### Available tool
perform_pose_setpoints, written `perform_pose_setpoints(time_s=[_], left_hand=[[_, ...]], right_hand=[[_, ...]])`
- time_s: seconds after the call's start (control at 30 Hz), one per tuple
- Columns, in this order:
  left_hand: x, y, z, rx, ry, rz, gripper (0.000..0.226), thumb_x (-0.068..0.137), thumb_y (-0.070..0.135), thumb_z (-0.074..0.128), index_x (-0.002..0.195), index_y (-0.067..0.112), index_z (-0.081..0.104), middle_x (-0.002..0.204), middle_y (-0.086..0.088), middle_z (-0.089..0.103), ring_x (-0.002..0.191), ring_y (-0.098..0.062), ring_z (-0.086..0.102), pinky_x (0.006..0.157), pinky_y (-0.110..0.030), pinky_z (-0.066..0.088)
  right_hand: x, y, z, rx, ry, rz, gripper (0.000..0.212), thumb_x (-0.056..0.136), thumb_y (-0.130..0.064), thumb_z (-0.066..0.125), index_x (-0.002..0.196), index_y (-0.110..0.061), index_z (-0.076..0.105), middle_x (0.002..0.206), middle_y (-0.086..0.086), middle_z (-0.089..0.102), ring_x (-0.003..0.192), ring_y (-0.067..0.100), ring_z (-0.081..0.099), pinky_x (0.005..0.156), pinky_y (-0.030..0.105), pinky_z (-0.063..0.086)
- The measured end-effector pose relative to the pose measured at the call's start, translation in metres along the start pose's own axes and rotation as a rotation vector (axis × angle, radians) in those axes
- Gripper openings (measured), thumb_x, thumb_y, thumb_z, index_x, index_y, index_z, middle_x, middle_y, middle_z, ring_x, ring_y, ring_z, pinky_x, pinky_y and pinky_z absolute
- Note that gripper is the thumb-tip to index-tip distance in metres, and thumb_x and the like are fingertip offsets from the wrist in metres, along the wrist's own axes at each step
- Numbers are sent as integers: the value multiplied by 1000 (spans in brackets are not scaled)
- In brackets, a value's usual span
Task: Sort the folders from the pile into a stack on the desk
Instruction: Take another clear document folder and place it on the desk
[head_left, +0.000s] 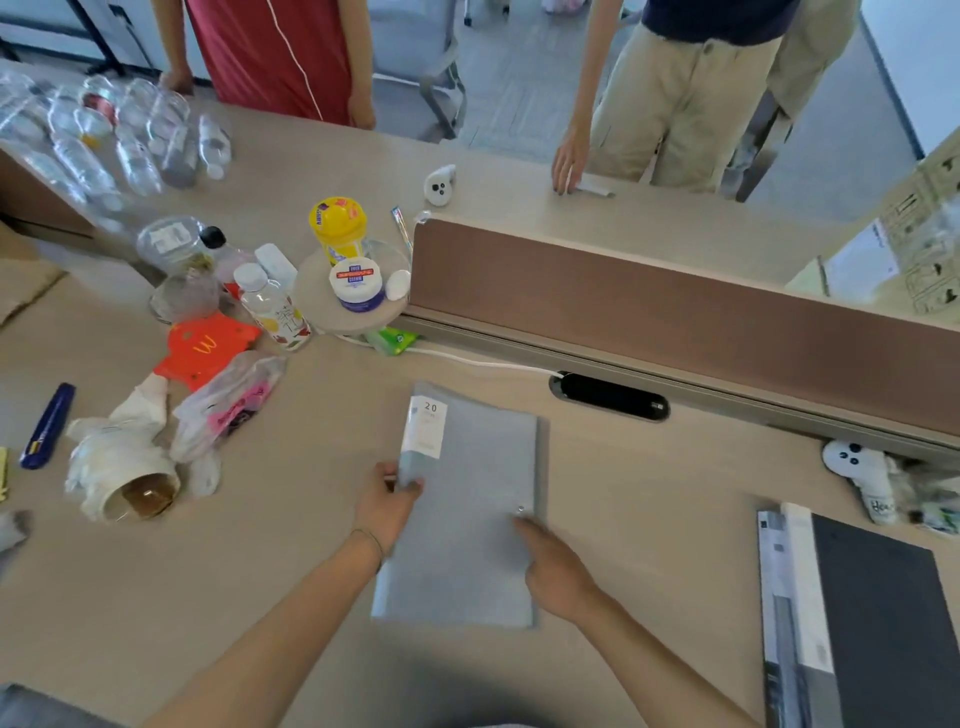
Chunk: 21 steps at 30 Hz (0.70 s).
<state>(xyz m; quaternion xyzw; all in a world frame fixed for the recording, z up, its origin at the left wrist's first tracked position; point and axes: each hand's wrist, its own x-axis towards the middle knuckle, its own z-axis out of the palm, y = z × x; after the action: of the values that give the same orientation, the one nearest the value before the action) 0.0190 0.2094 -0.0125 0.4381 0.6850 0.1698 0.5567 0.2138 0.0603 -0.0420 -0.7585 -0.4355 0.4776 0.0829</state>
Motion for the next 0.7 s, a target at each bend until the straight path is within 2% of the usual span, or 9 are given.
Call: perform_pose_setpoints(time_s=[0.07, 0.13, 0.2, 0.3, 0.37, 0.43, 0.5, 0.6, 0.7], left_hand=[[-10, 9, 3, -67, -53, 41, 19, 93, 7, 64, 95, 22, 51, 100, -15, 68, 79, -27, 65, 75, -38, 54], [-25, 18, 5, -121, -85, 97, 17, 96, 2, 58, 98, 17, 50, 93, -13, 65, 72, -23, 58, 66, -32, 47], [-42, 24, 8, -166, -100, 159, 19, 97, -1, 55, 97, 18, 52, 86, -11, 62, 77, -23, 53, 72, -34, 43], [-64, 31, 10, -240, -117, 215, 19, 96, -1, 55, 98, 19, 56, 84, -10, 63, 81, -24, 53, 79, -39, 43], [-76, 34, 14, -291, -135, 222, 16, 96, 0, 56, 106, 13, 58, 92, -13, 66, 83, -26, 59, 82, -41, 47], [-88, 38, 21, -329, -160, 218, 16, 97, 2, 56, 108, 13, 58, 97, -15, 68, 81, -28, 62, 81, -41, 50], [-98, 41, 35, -352, -188, 189, 15, 96, 4, 58, 106, 16, 59, 97, -15, 68, 80, -28, 63, 81, -45, 52], [-115, 39, 67, -367, -231, 145, 18, 93, 7, 61, 98, 24, 60, 97, -14, 69, 85, -30, 63, 90, -56, 52], [-139, 37, 108, -375, -279, 137, 20, 93, 7, 61, 98, 27, 59, 97, -11, 68, 83, -29, 63, 85, -50, 53]], right_hand=[[-4, -2, -6, 166, 61, 43, 72, 86, 8, 38, 152, -20, 38, 158, -3, 36, 146, 16, 34, 118, 19, 20], [-12, -7, -17, 311, 148, 57, 61, 89, 3, 45, 145, -23, 48, 147, -6, 49, 132, 13, 48, 113, 24, 33], [-19, -5, -29, 423, 231, 69, 58, 87, 2, 52, 136, -31, 51, 129, -13, 54, 116, 10, 53, 103, 25, 40], [-25, 17, -42, 644, 302, 146, 67, 84, -1, 58, 143, -30, 45, 126, -2, 60, 110, 25, 64, 96, 40, 51], [-35, 31, -53, 849, 344, 179, 63, 88, 4, 54, 143, -26, 44, 105, 9, 69, 79, 22, 67, 73, 34, 51], [-58, 37, -68, 979, 393, 197, 55, 92, 4, 48, 134, -30, 47, 78, 7, 62, 52, 12, 53, 57, 28, 38], [-80, 50, -80, 1052, 442, 162, 45, 95, 0, 48, 130, -29, 53, 75, 6, 62, 55, 15, 51, 59, 30, 36], [-116, 71, -95, 1088, 497, 138, 41, 96, -4, 49, 129, -25, 59, 86, 10, 67, 72, 23, 57, 71, 34, 43], [-151, 94, -110, 978, 616, 118, 45, 93, -4, 56, 133, -25, 58, 94, 19, 68, 81, 22, 60, 71, 28, 46]])
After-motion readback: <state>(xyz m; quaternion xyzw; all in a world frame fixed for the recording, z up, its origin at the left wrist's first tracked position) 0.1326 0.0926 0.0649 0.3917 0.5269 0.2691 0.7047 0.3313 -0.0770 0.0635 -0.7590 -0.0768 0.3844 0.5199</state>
